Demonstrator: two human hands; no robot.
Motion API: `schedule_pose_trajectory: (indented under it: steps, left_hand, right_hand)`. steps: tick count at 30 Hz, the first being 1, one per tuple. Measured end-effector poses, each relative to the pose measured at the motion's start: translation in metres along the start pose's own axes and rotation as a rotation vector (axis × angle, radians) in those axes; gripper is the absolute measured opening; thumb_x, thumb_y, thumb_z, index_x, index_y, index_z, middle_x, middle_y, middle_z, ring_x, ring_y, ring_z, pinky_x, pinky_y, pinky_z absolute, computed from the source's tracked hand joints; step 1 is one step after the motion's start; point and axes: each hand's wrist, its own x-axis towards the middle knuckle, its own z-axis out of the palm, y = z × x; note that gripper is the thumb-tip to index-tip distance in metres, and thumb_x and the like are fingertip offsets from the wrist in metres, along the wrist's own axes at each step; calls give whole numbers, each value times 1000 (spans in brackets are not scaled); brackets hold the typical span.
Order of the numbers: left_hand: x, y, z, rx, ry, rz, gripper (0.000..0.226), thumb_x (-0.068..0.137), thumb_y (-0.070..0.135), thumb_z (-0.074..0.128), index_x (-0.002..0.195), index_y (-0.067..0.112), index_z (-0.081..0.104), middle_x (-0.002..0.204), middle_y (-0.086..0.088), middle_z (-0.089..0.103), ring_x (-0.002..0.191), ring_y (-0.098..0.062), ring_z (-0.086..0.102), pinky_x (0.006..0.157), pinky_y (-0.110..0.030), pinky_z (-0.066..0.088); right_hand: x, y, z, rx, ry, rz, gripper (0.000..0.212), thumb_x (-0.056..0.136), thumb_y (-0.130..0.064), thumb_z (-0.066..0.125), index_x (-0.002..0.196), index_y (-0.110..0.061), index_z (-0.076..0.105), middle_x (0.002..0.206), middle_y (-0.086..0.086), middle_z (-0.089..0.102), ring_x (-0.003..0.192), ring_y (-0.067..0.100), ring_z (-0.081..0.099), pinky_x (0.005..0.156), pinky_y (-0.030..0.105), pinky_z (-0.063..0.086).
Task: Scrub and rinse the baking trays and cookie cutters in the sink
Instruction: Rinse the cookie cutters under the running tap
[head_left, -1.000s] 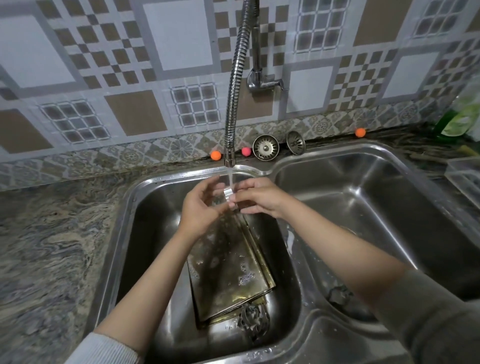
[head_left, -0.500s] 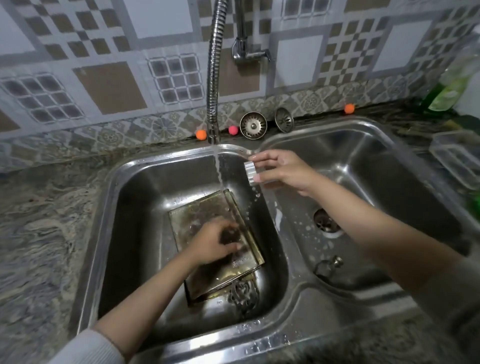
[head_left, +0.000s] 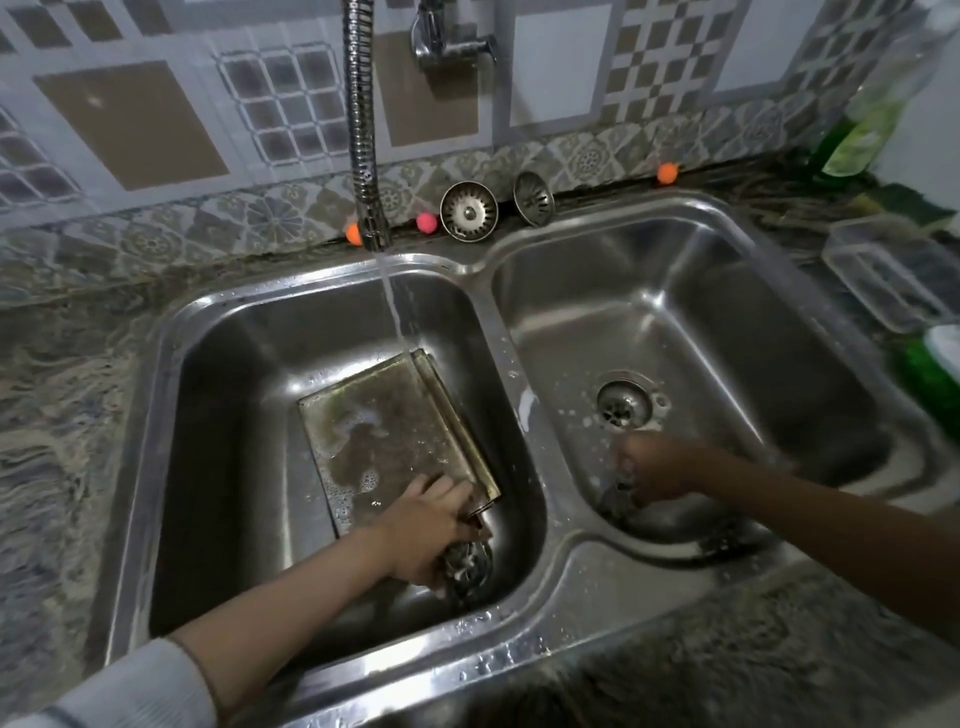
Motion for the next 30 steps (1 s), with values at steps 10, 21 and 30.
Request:
schedule_pose_trajectory:
  steps: [10, 21, 30]
  left_hand:
    - [-1, 5, 11, -284, 84, -103, 34, 81, 48, 63, 111, 32, 63, 131, -1, 31, 122, -22, 27, 97, -36, 20]
    - [-14, -28, -23, -1210, 487, -170, 38, 74, 22, 78, 105, 41, 69, 108, 1, 64, 102, -8, 60, 98, -26, 45]
    - [-22, -62, -68, -1437, 835, -303, 45, 76, 2, 74, 117, 14, 63, 112, -10, 68, 99, -13, 61, 92, -26, 46]
  right_hand:
    - [10, -12, -15, 84, 122, -11, 62, 65, -21, 78, 123, -18, 55, 118, 2, 60, 102, 19, 60, 87, 31, 50]
    - [-17, -99, -82, 688, 614, -247, 27, 77, -18, 76, 101, -12, 67, 98, 4, 68, 89, 15, 66, 84, 29, 54]
    - [16, -168, -99, 938, 357, -314, 45, 74, -18, 79, 114, -6, 62, 107, 10, 68, 94, 18, 68, 88, 29, 54]
